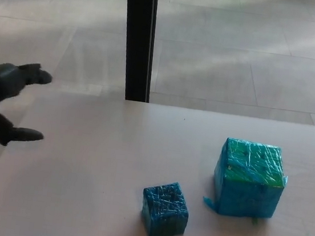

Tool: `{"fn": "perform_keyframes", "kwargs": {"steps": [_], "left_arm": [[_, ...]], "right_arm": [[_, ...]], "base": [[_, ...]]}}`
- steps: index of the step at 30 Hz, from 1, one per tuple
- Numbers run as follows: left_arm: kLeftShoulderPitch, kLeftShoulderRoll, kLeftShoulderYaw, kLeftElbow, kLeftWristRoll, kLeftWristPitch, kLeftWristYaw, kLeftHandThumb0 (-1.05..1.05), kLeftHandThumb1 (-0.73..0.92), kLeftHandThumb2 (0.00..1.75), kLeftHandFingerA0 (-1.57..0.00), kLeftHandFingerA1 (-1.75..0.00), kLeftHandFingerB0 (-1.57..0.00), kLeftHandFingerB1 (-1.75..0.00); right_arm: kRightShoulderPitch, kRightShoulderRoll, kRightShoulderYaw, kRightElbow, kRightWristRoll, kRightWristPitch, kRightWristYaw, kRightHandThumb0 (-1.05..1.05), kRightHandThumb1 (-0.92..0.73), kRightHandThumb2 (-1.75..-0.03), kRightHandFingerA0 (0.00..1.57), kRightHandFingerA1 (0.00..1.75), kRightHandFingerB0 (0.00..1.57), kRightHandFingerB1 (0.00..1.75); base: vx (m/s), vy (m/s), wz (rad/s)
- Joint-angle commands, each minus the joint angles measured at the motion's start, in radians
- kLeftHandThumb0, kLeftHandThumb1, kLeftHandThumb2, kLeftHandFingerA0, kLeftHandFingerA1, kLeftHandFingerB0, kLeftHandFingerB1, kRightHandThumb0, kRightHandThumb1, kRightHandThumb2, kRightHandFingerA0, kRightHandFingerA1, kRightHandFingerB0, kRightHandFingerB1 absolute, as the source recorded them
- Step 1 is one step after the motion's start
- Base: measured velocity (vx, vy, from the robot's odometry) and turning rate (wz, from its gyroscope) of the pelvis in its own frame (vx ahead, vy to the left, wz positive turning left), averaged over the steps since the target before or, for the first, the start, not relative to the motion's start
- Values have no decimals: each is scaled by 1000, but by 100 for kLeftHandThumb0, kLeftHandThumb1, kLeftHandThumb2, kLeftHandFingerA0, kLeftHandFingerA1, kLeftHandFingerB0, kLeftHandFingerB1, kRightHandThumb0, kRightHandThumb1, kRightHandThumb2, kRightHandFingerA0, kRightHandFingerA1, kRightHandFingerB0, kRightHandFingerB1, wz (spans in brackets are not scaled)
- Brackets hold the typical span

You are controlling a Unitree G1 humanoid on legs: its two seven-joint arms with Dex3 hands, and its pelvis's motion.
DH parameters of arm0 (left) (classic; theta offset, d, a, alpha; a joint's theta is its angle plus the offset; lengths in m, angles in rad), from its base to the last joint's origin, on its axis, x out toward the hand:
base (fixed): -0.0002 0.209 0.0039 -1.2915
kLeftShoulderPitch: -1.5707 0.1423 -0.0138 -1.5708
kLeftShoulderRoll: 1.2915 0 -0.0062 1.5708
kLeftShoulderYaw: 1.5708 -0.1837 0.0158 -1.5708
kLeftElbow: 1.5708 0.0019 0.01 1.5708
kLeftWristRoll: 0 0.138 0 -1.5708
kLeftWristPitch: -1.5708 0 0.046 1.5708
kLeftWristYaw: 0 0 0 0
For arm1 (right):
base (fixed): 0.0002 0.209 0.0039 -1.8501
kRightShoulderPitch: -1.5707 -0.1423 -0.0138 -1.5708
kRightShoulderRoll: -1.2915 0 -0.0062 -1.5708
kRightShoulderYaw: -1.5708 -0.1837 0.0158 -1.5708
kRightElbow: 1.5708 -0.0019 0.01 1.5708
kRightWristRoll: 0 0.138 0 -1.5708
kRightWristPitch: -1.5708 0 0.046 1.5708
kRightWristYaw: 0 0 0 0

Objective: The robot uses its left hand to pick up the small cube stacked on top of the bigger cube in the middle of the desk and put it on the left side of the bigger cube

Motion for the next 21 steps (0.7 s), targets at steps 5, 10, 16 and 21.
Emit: {"fn": "perform_keyframes", "kwargs": {"steps": [5,10,16,21], "left_arm": [[412,44,553,204,-334,-32,165,-85,59,59,-29,-45,-24,-28],[497,-17,723,307,-459,88,101,-89,66,60,-54,-71,-15,-33],[564,-83,730,413,-425,51,215,-86,68,61,-42,-97,-19,-34],[574,-104,730,503,-454,111,148,-94,59,96,-21,-67,-6,-41]], "right_arm": [[18,-15,-25,13,25,13,-31,-72,-50,-65,76,94,63,71],[9,-12,-25,26,24,14,-35,-72,-52,-64,78,93,63,69],[28,-9,-30,10,32,8,-29,-72,-51,-65,75,93,63,71],[23,-12,-29,28,23,6,-38,-71,-52,-64,77,92,62,69]], "base": [[0,0,0],[0,0,0],[0,0,0],[0,0,0]]}}
